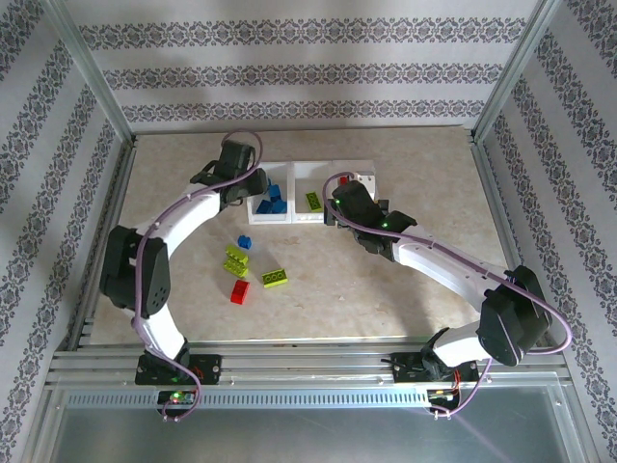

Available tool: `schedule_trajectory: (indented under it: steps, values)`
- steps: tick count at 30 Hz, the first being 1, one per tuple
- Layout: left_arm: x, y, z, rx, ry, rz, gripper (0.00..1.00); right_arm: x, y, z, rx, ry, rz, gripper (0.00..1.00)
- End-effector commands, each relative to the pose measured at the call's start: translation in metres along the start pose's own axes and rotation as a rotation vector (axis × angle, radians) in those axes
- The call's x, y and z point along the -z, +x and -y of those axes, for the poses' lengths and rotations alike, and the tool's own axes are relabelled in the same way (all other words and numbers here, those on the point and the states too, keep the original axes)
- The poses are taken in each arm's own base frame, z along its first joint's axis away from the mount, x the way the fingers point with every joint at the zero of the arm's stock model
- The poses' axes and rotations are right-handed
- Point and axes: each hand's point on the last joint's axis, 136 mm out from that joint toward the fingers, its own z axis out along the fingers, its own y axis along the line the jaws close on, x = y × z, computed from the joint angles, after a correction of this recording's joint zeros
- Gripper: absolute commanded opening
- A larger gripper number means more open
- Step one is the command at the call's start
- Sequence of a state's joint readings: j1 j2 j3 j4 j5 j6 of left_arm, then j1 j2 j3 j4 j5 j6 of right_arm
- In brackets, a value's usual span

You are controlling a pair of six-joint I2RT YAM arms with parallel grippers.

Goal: Sort the legos into containers by color
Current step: Place the lego in the container.

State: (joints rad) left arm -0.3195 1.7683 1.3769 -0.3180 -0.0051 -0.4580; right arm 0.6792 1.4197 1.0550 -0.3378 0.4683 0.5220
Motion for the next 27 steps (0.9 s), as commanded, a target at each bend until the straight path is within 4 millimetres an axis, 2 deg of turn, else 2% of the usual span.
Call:
schedule_trajectory:
  steps: [1,5,14,20,23,27]
  values:
    - [-0.012,-0.007,0.01,-0.072,-0.007,-0.01,0.35,0.007,-0.007,0.0,-0.024,0.004,0.045,0.98]
    - [-0.029,-0.01,0.019,-0.088,-0.003,-0.029,0.36,0.009,-0.009,0.0,-0.025,0.005,0.051,0.98]
    - [-0.062,-0.002,0.028,-0.11,0.002,-0.084,0.36,0.011,-0.012,0.002,-0.027,0.008,0.063,0.98]
    - [-0.076,0.005,0.03,-0.108,0.007,-0.112,0.37,0.013,-0.014,0.002,-0.025,0.006,0.07,0.98]
    - [-0.08,0.007,0.032,-0.107,0.015,-0.119,0.43,0.012,-0.013,0.002,-0.023,0.006,0.069,0.98]
    - [-0.083,0.009,0.033,-0.101,0.021,-0.122,0.44,0.01,-0.011,0.002,-0.025,0.004,0.068,0.98]
